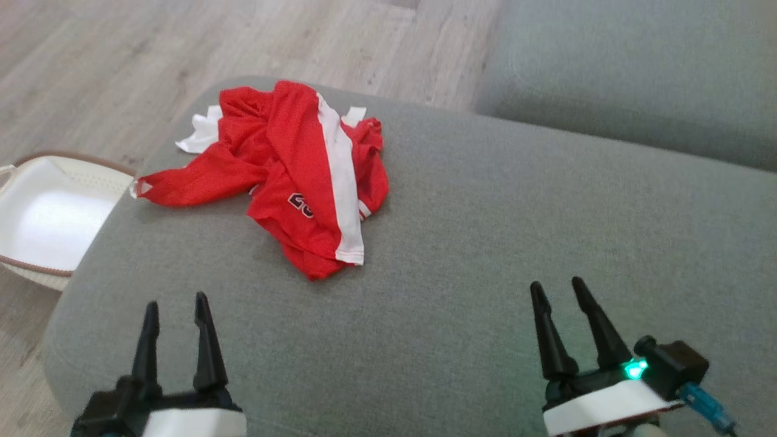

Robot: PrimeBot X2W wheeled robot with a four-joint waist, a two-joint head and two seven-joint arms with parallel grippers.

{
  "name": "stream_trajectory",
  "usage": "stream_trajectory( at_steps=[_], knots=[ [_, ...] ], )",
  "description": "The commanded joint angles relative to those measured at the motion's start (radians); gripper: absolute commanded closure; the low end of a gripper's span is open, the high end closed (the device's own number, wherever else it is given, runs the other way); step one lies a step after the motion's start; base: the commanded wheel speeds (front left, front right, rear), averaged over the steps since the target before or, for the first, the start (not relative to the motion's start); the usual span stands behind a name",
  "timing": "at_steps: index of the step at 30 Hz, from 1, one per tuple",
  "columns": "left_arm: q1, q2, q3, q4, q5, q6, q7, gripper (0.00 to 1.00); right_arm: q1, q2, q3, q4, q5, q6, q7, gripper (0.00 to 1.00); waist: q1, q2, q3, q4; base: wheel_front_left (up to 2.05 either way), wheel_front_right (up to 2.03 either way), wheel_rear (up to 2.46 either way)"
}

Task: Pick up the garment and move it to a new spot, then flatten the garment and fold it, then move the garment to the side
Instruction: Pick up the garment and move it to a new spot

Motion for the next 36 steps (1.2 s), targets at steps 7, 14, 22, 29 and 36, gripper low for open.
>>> stream_trajectory(
  at_steps=[7, 14, 22, 29, 36],
  knots=[
    [-0.231, 0.039, 0.114, -0.041, 0.110, -0.059, -0.005, 0.00, -0.105, -0.007, -0.042, -0.078, -0.063, -0.001, -0.011, 0.00, 0.0000, 0.0000, 0.152, -0.065, 0.00, 0.00, 0.00],
    [-0.556, 0.218, 0.058, 0.135, 0.155, -0.112, 0.038, 0.00, -0.162, -0.007, -0.119, -0.130, -0.120, -0.001, -0.011, 0.00, 0.0000, 0.0000, 0.303, -0.115, 0.00, 0.00, 0.00],
    [-0.968, 0.425, -0.168, 0.431, -0.005, -0.121, 0.295, 0.00, -0.220, -0.007, -0.153, -0.175, -0.170, -0.001, -0.011, 0.00, 0.0000, 0.0000, 0.449, -0.180, 0.00, 0.00, 0.00],
    [-1.153, 0.529, -0.325, 0.614, -0.210, -0.121, 0.498, 0.00, -0.259, -0.007, -0.143, -0.210, -0.168, -0.001, -0.011, 0.00, 0.0000, 0.0000, 0.529, -0.244, 0.00, 0.00, 0.00],
    [-1.205, 0.557, -0.399, 0.717, -0.313, -0.121, 0.559, 0.00, -0.269, -0.007, -0.139, -0.223, -0.163, -0.001, -0.011, 0.00, 0.0000, 0.0000, 0.559, -0.285, 0.00, 0.00, 0.00]
  ],
)
